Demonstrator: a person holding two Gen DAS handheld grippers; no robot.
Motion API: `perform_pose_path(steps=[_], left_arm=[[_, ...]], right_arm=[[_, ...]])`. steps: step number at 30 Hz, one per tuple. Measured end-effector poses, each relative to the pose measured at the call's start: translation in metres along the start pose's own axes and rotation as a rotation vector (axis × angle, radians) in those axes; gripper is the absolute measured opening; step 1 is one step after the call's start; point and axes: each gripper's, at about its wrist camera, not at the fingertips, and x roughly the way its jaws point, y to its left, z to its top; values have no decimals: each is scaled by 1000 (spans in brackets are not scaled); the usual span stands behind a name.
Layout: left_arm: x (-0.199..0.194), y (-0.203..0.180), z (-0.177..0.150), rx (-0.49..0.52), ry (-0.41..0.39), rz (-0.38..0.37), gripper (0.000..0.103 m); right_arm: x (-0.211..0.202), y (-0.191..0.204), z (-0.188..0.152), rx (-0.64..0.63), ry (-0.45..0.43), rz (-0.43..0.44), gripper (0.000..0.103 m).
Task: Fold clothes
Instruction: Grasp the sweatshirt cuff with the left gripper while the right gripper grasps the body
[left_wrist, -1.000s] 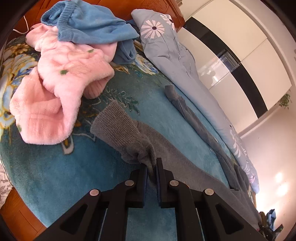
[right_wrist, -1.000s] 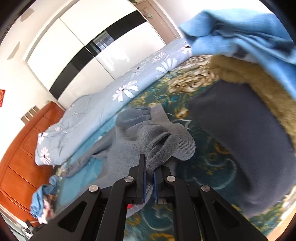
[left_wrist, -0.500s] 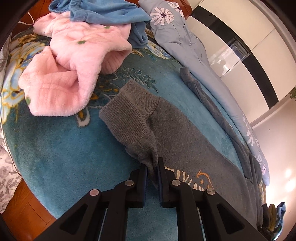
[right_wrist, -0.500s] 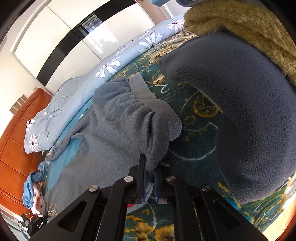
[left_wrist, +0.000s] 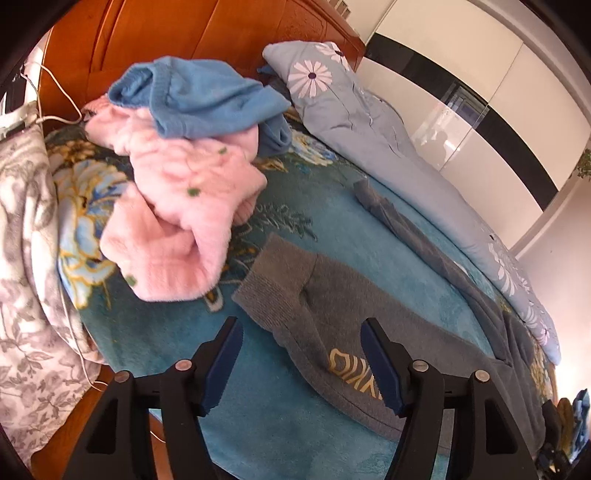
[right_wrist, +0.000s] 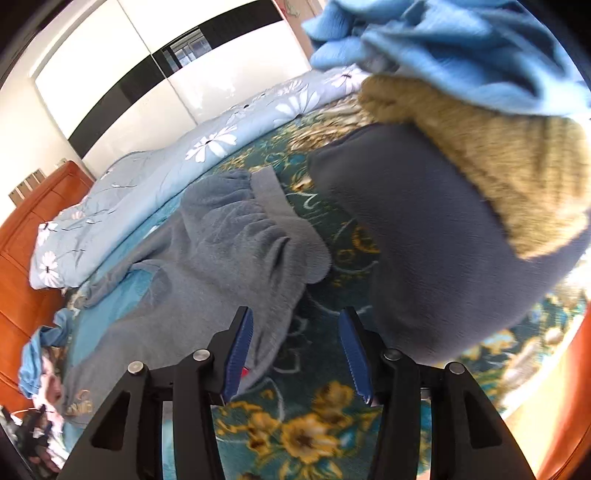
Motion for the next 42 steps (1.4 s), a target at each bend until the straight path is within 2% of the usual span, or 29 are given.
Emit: perform_pose_path(steps=[4, 8, 11, 14, 20, 26, 28, 29, 30, 32, 35, 37, 40, 42], left_arm=[[1, -13, 26, 14, -37, -17, 76], [31, -39, 47, 48, -3, -69, 76], [80, -59, 65, 54, 87, -112, 82], [133, -79, 84, 48, 179, -128, 82], [236, -109, 128, -18, 288, -164, 82], [313, -114, 157, -121, 299, -125, 79], [321, -115, 162, -126, 272, -124, 58], [324, -117, 164, -110, 265, -115, 33], [326, -121, 166, -86, 265, -112, 14], [312, -128, 176, -69, 213, -160, 8], [289, -139, 192, -46, 129, -239, 7], [271, -139, 211, -83, 81, -281, 7], [266, -153, 227, 17, 73, -186, 7], [270, -153, 228, 30, 92, -167, 7]], right_arm=[[0, 27, 12, -66, -42, 6, 50], [5, 59, 28, -139, -80, 32, 52], [38, 92, 35, -204, -34, 78, 61], [75, 120, 33, -221, 44, 129, 61], [113, 156, 22, -249, 88, 141, 61], [129, 166, 27, -291, 92, 97, 61], [131, 163, 28, -296, 97, 76, 61], [133, 161, 29, -296, 100, 66, 61], [134, 159, 29, -293, 101, 59, 61], [136, 154, 31, -284, 103, 49, 61], [141, 151, 36, -267, 105, 57, 61], [144, 155, 39, -275, 106, 66, 61], [152, 180, 42, -351, 116, 110, 61], [161, 209, 42, -450, 133, 167, 61]])
